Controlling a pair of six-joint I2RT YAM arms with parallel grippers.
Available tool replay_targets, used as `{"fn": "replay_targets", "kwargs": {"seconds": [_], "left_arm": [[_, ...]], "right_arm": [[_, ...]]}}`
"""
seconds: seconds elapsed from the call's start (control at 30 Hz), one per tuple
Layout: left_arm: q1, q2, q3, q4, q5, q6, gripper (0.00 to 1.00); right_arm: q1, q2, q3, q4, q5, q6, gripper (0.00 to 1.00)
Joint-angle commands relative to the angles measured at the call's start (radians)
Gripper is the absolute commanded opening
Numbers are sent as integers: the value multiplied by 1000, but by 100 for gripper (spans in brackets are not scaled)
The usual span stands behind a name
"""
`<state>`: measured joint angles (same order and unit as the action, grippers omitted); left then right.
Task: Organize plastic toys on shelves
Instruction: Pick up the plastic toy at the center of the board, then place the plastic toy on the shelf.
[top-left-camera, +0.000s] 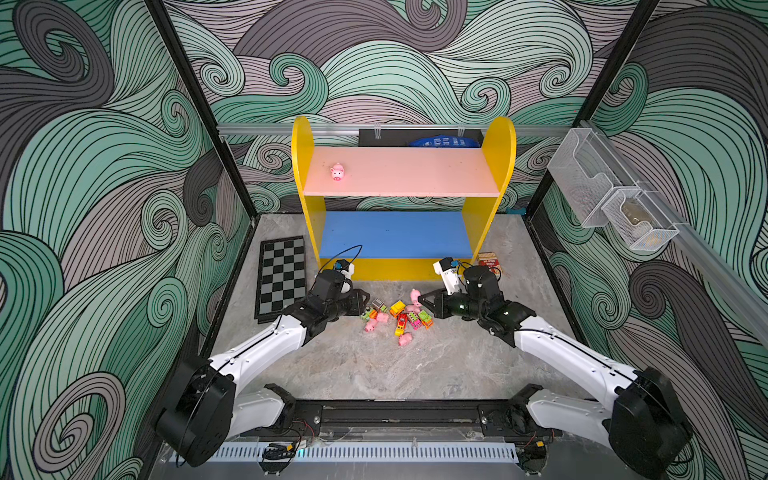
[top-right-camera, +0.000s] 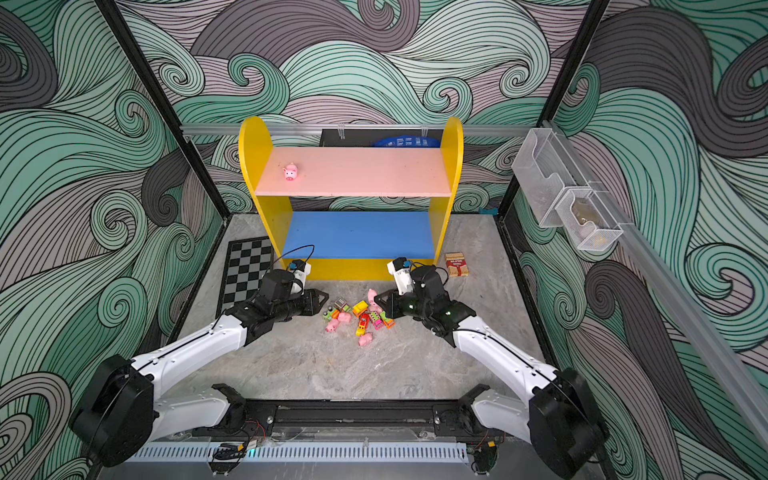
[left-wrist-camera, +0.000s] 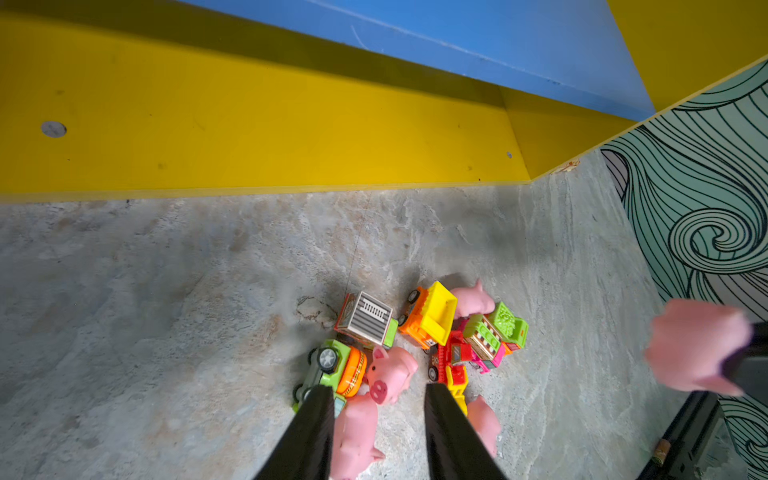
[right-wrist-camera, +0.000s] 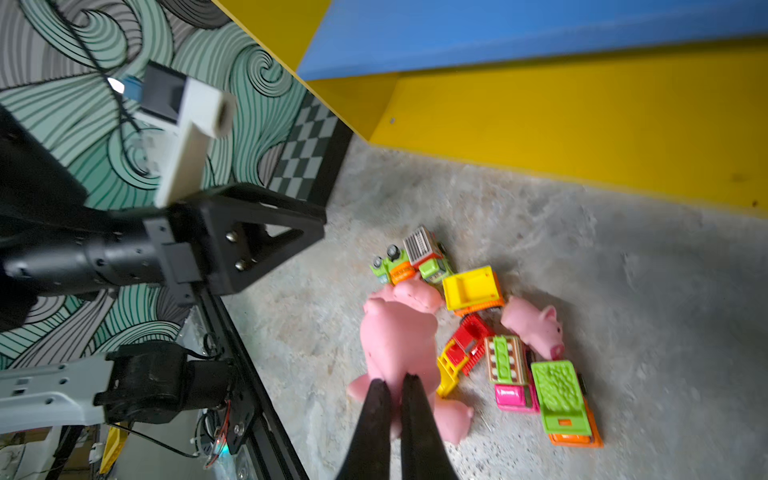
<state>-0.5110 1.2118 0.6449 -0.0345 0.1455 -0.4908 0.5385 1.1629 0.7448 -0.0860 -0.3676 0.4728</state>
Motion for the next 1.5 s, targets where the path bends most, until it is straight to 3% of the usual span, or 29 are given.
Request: {"fn": "replay_targets", "kwargs": {"seconds": [0.0,0.47,0.87,1.17,1.47], "left_arm": [[7,-18,-6,-17,-19,-6,40],[8,-9,-2,-14,3,-4,41],[8,1,1,-9,29,-4,40],[8,8,3,-4,37,-5,41],[7,12,7,-4,37,-7,41]], "right_arm": [[4,-6,103,-63,-33,-36,0],[5,104,560,-171,-12,-50,0],[-45,255,945,-312,236,7,0],[-196,317,1086,-418,242,52,0],[-283,361,1159,-487,242,51,0]]}}
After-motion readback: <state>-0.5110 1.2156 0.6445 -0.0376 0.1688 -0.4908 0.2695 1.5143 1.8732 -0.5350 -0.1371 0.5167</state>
